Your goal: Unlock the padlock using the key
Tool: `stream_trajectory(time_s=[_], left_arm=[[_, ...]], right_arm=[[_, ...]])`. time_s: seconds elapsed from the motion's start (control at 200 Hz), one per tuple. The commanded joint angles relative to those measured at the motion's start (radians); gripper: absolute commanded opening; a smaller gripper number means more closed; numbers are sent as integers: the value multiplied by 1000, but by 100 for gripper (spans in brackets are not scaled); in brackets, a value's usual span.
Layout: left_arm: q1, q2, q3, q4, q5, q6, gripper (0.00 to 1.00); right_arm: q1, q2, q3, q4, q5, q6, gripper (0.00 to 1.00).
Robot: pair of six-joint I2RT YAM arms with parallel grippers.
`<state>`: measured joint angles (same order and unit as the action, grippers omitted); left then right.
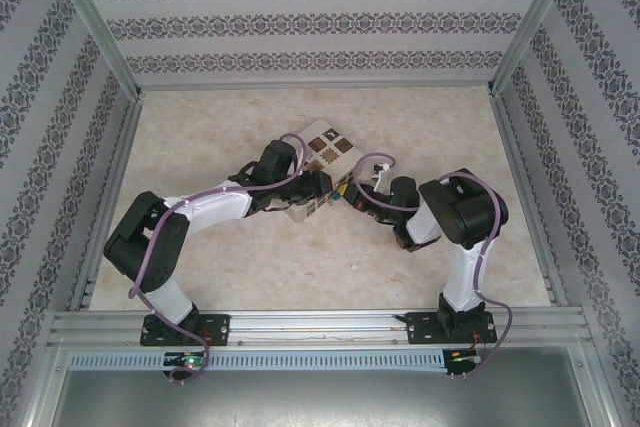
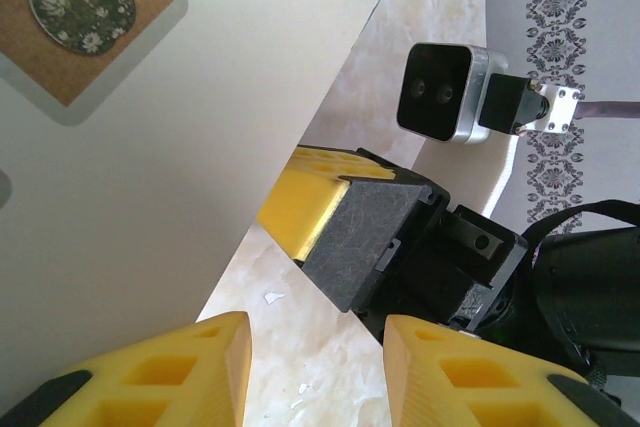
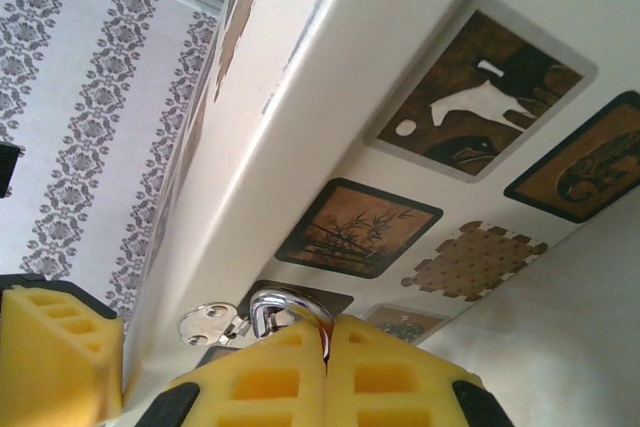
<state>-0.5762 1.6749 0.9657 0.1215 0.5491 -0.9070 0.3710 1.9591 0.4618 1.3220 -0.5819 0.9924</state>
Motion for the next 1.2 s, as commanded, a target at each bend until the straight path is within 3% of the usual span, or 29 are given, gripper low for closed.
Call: stream_trajectory(time_s=[0.0,0.335,0.525,0.769,1.009,1.194], left_arm=[[-27,24,-40,-105,-6,-17,40],[-20,-28,16,-185,-50,44,47],[13,-88,40,-211,-77,82,50],[81,-229,6,-270,-152,145,54],[153,-418,-67,-350,-304,232,61],[202,-553,-146,-351,-386,263,67]], right_arm=[[13,-21,-1,62,44,43,0],[-38,-91,-60,44,88,5,0],[-66,-237,-96,-106,90,-65,0],[-73,-502,-99,-471,86,-200,0],[-56,-766,-13,-1048,79,-363,0],[-19,-913,14,-1324,130,-406,0]])
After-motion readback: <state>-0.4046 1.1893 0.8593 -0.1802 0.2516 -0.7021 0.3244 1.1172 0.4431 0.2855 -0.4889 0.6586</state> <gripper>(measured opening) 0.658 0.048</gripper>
